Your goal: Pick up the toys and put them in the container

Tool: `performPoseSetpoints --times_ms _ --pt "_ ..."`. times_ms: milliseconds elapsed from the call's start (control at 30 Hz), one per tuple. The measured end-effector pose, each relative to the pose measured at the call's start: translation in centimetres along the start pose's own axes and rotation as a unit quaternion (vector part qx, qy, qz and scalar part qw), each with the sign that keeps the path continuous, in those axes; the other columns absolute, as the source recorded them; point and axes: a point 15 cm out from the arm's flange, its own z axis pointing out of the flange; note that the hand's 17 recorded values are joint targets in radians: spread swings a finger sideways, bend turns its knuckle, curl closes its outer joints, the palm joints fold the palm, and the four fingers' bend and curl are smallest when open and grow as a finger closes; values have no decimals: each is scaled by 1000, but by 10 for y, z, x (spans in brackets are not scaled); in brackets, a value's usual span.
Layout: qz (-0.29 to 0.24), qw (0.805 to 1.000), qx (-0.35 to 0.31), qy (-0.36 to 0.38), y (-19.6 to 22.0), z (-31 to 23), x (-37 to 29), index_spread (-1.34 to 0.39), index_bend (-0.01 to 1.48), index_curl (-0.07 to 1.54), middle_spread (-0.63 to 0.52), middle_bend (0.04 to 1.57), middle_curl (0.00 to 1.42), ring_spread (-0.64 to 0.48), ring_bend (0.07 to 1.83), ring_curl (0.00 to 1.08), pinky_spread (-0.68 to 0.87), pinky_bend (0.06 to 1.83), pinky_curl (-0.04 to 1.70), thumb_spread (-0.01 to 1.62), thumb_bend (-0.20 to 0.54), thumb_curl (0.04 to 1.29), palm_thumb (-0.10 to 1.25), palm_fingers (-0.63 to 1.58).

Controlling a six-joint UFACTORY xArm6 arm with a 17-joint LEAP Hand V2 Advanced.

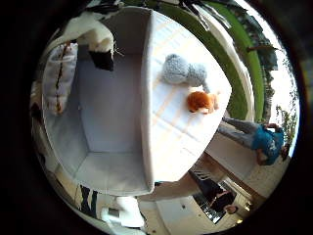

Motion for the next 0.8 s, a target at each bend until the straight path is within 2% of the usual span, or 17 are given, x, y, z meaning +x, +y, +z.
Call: performPoseSetpoints --times_ms 167,333,533,700,767,800 --pt "-18 1000 -14 -2 4 2 3 -437 238 414 59 188 431 274 566 367 410 896 418 1159 -24 488 806 -119" --pt "-18 999 29 1 14 -33 34 -431 177 366 57 172 386 281 511 337 422 781 357 1146 -24 482 810 -24" --pt "28 995 96 27 27 -96 117 -360 184 348 45 184 370 268 484 321 403 652 295 1139 -31 475 784 60" --pt "62 992 84 72 25 -108 200 -310 172 333 37 182 360 255 459 316 389 590 268 1139 -30 470 760 74" --pt "69 992 75 74 19 -102 224 -299 170 325 36 181 357 252 447 313 384 568 258 1137 -29 470 751 80" --pt "84 992 55 74 21 -85 256 -296 170 322 35 180 355 252 444 312 382 557 253 1137 -28 470 749 83"
